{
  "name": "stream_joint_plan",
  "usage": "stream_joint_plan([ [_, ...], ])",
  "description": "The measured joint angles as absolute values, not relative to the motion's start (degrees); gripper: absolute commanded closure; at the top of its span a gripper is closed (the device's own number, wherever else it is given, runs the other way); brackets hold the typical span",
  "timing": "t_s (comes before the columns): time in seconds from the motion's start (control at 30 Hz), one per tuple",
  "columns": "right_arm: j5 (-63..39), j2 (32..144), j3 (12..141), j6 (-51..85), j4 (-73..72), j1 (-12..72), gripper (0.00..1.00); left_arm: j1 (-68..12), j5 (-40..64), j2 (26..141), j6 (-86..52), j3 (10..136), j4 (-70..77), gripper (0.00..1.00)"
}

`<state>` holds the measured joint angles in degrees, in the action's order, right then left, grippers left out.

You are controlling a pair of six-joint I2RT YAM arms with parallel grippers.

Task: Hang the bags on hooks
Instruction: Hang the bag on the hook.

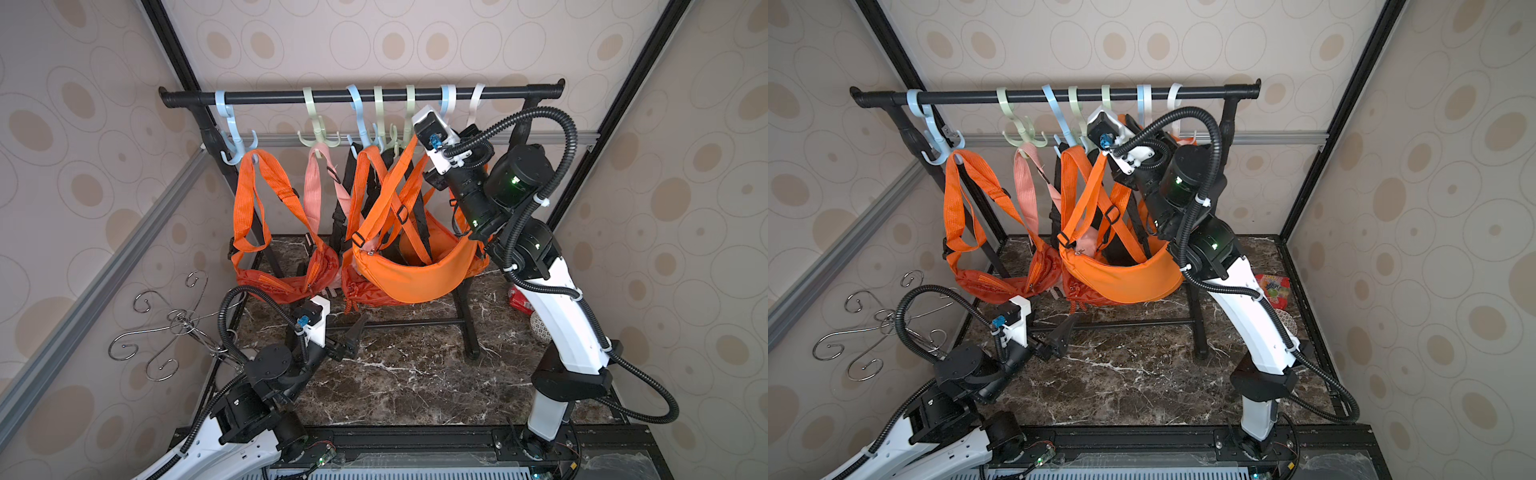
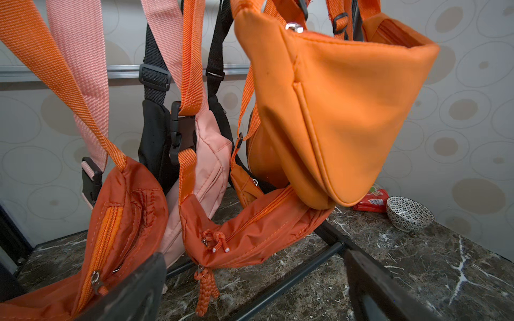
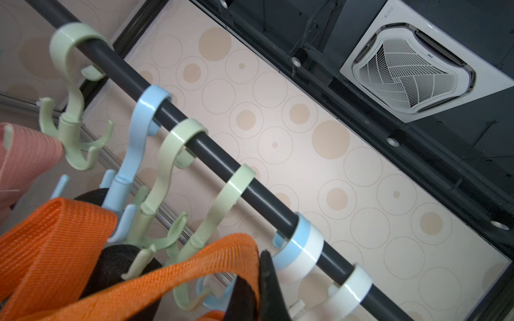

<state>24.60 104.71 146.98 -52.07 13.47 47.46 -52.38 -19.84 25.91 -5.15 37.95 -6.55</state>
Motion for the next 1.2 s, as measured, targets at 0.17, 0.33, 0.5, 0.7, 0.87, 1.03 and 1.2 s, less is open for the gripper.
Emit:
stream_joint_plan([
  [0.17, 24.2, 102.8, 144.8, -49.4, 18.1, 42.7, 1.0, -52.4, -19.9, 26.1, -5.1, 37.9, -6.5, 0.0],
  [0.33, 23.3, 102.1, 143.6, -47.0, 23.1, 40.8, 1.0, -52.4, -19.9, 26.6, -5.1, 37.9, -6.5, 0.0],
  [0.5, 22.2, 102.4, 143.2, -45.1, 28.7, 39.5, 1.0, -52.4, -19.9, 26.9, -5.1, 37.9, -6.5, 0.0],
  [0.7, 20.7, 102.9, 143.2, -42.9, 31.7, 38.4, 1.0, -52.4, -20.1, 27.0, -5.1, 37.9, -6.6, 0.0],
  [0.87, 19.4, 103.1, 143.9, -41.4, 33.8, 38.3, 0.91, -52.4, -20.4, 27.4, -5.1, 37.9, -6.6, 0.0],
  [1.03, 19.4, 102.2, 140.7, -38.7, 35.7, 38.2, 0.41, -52.4, -20.7, 27.5, -5.1, 37.9, -6.6, 0.0],
  [1.2, 18.9, 97.3, 130.4, -34.3, 37.0, 38.3, 0.19, -52.4, -21.5, 27.6, -5.1, 37.9, -6.7, 0.0],
])
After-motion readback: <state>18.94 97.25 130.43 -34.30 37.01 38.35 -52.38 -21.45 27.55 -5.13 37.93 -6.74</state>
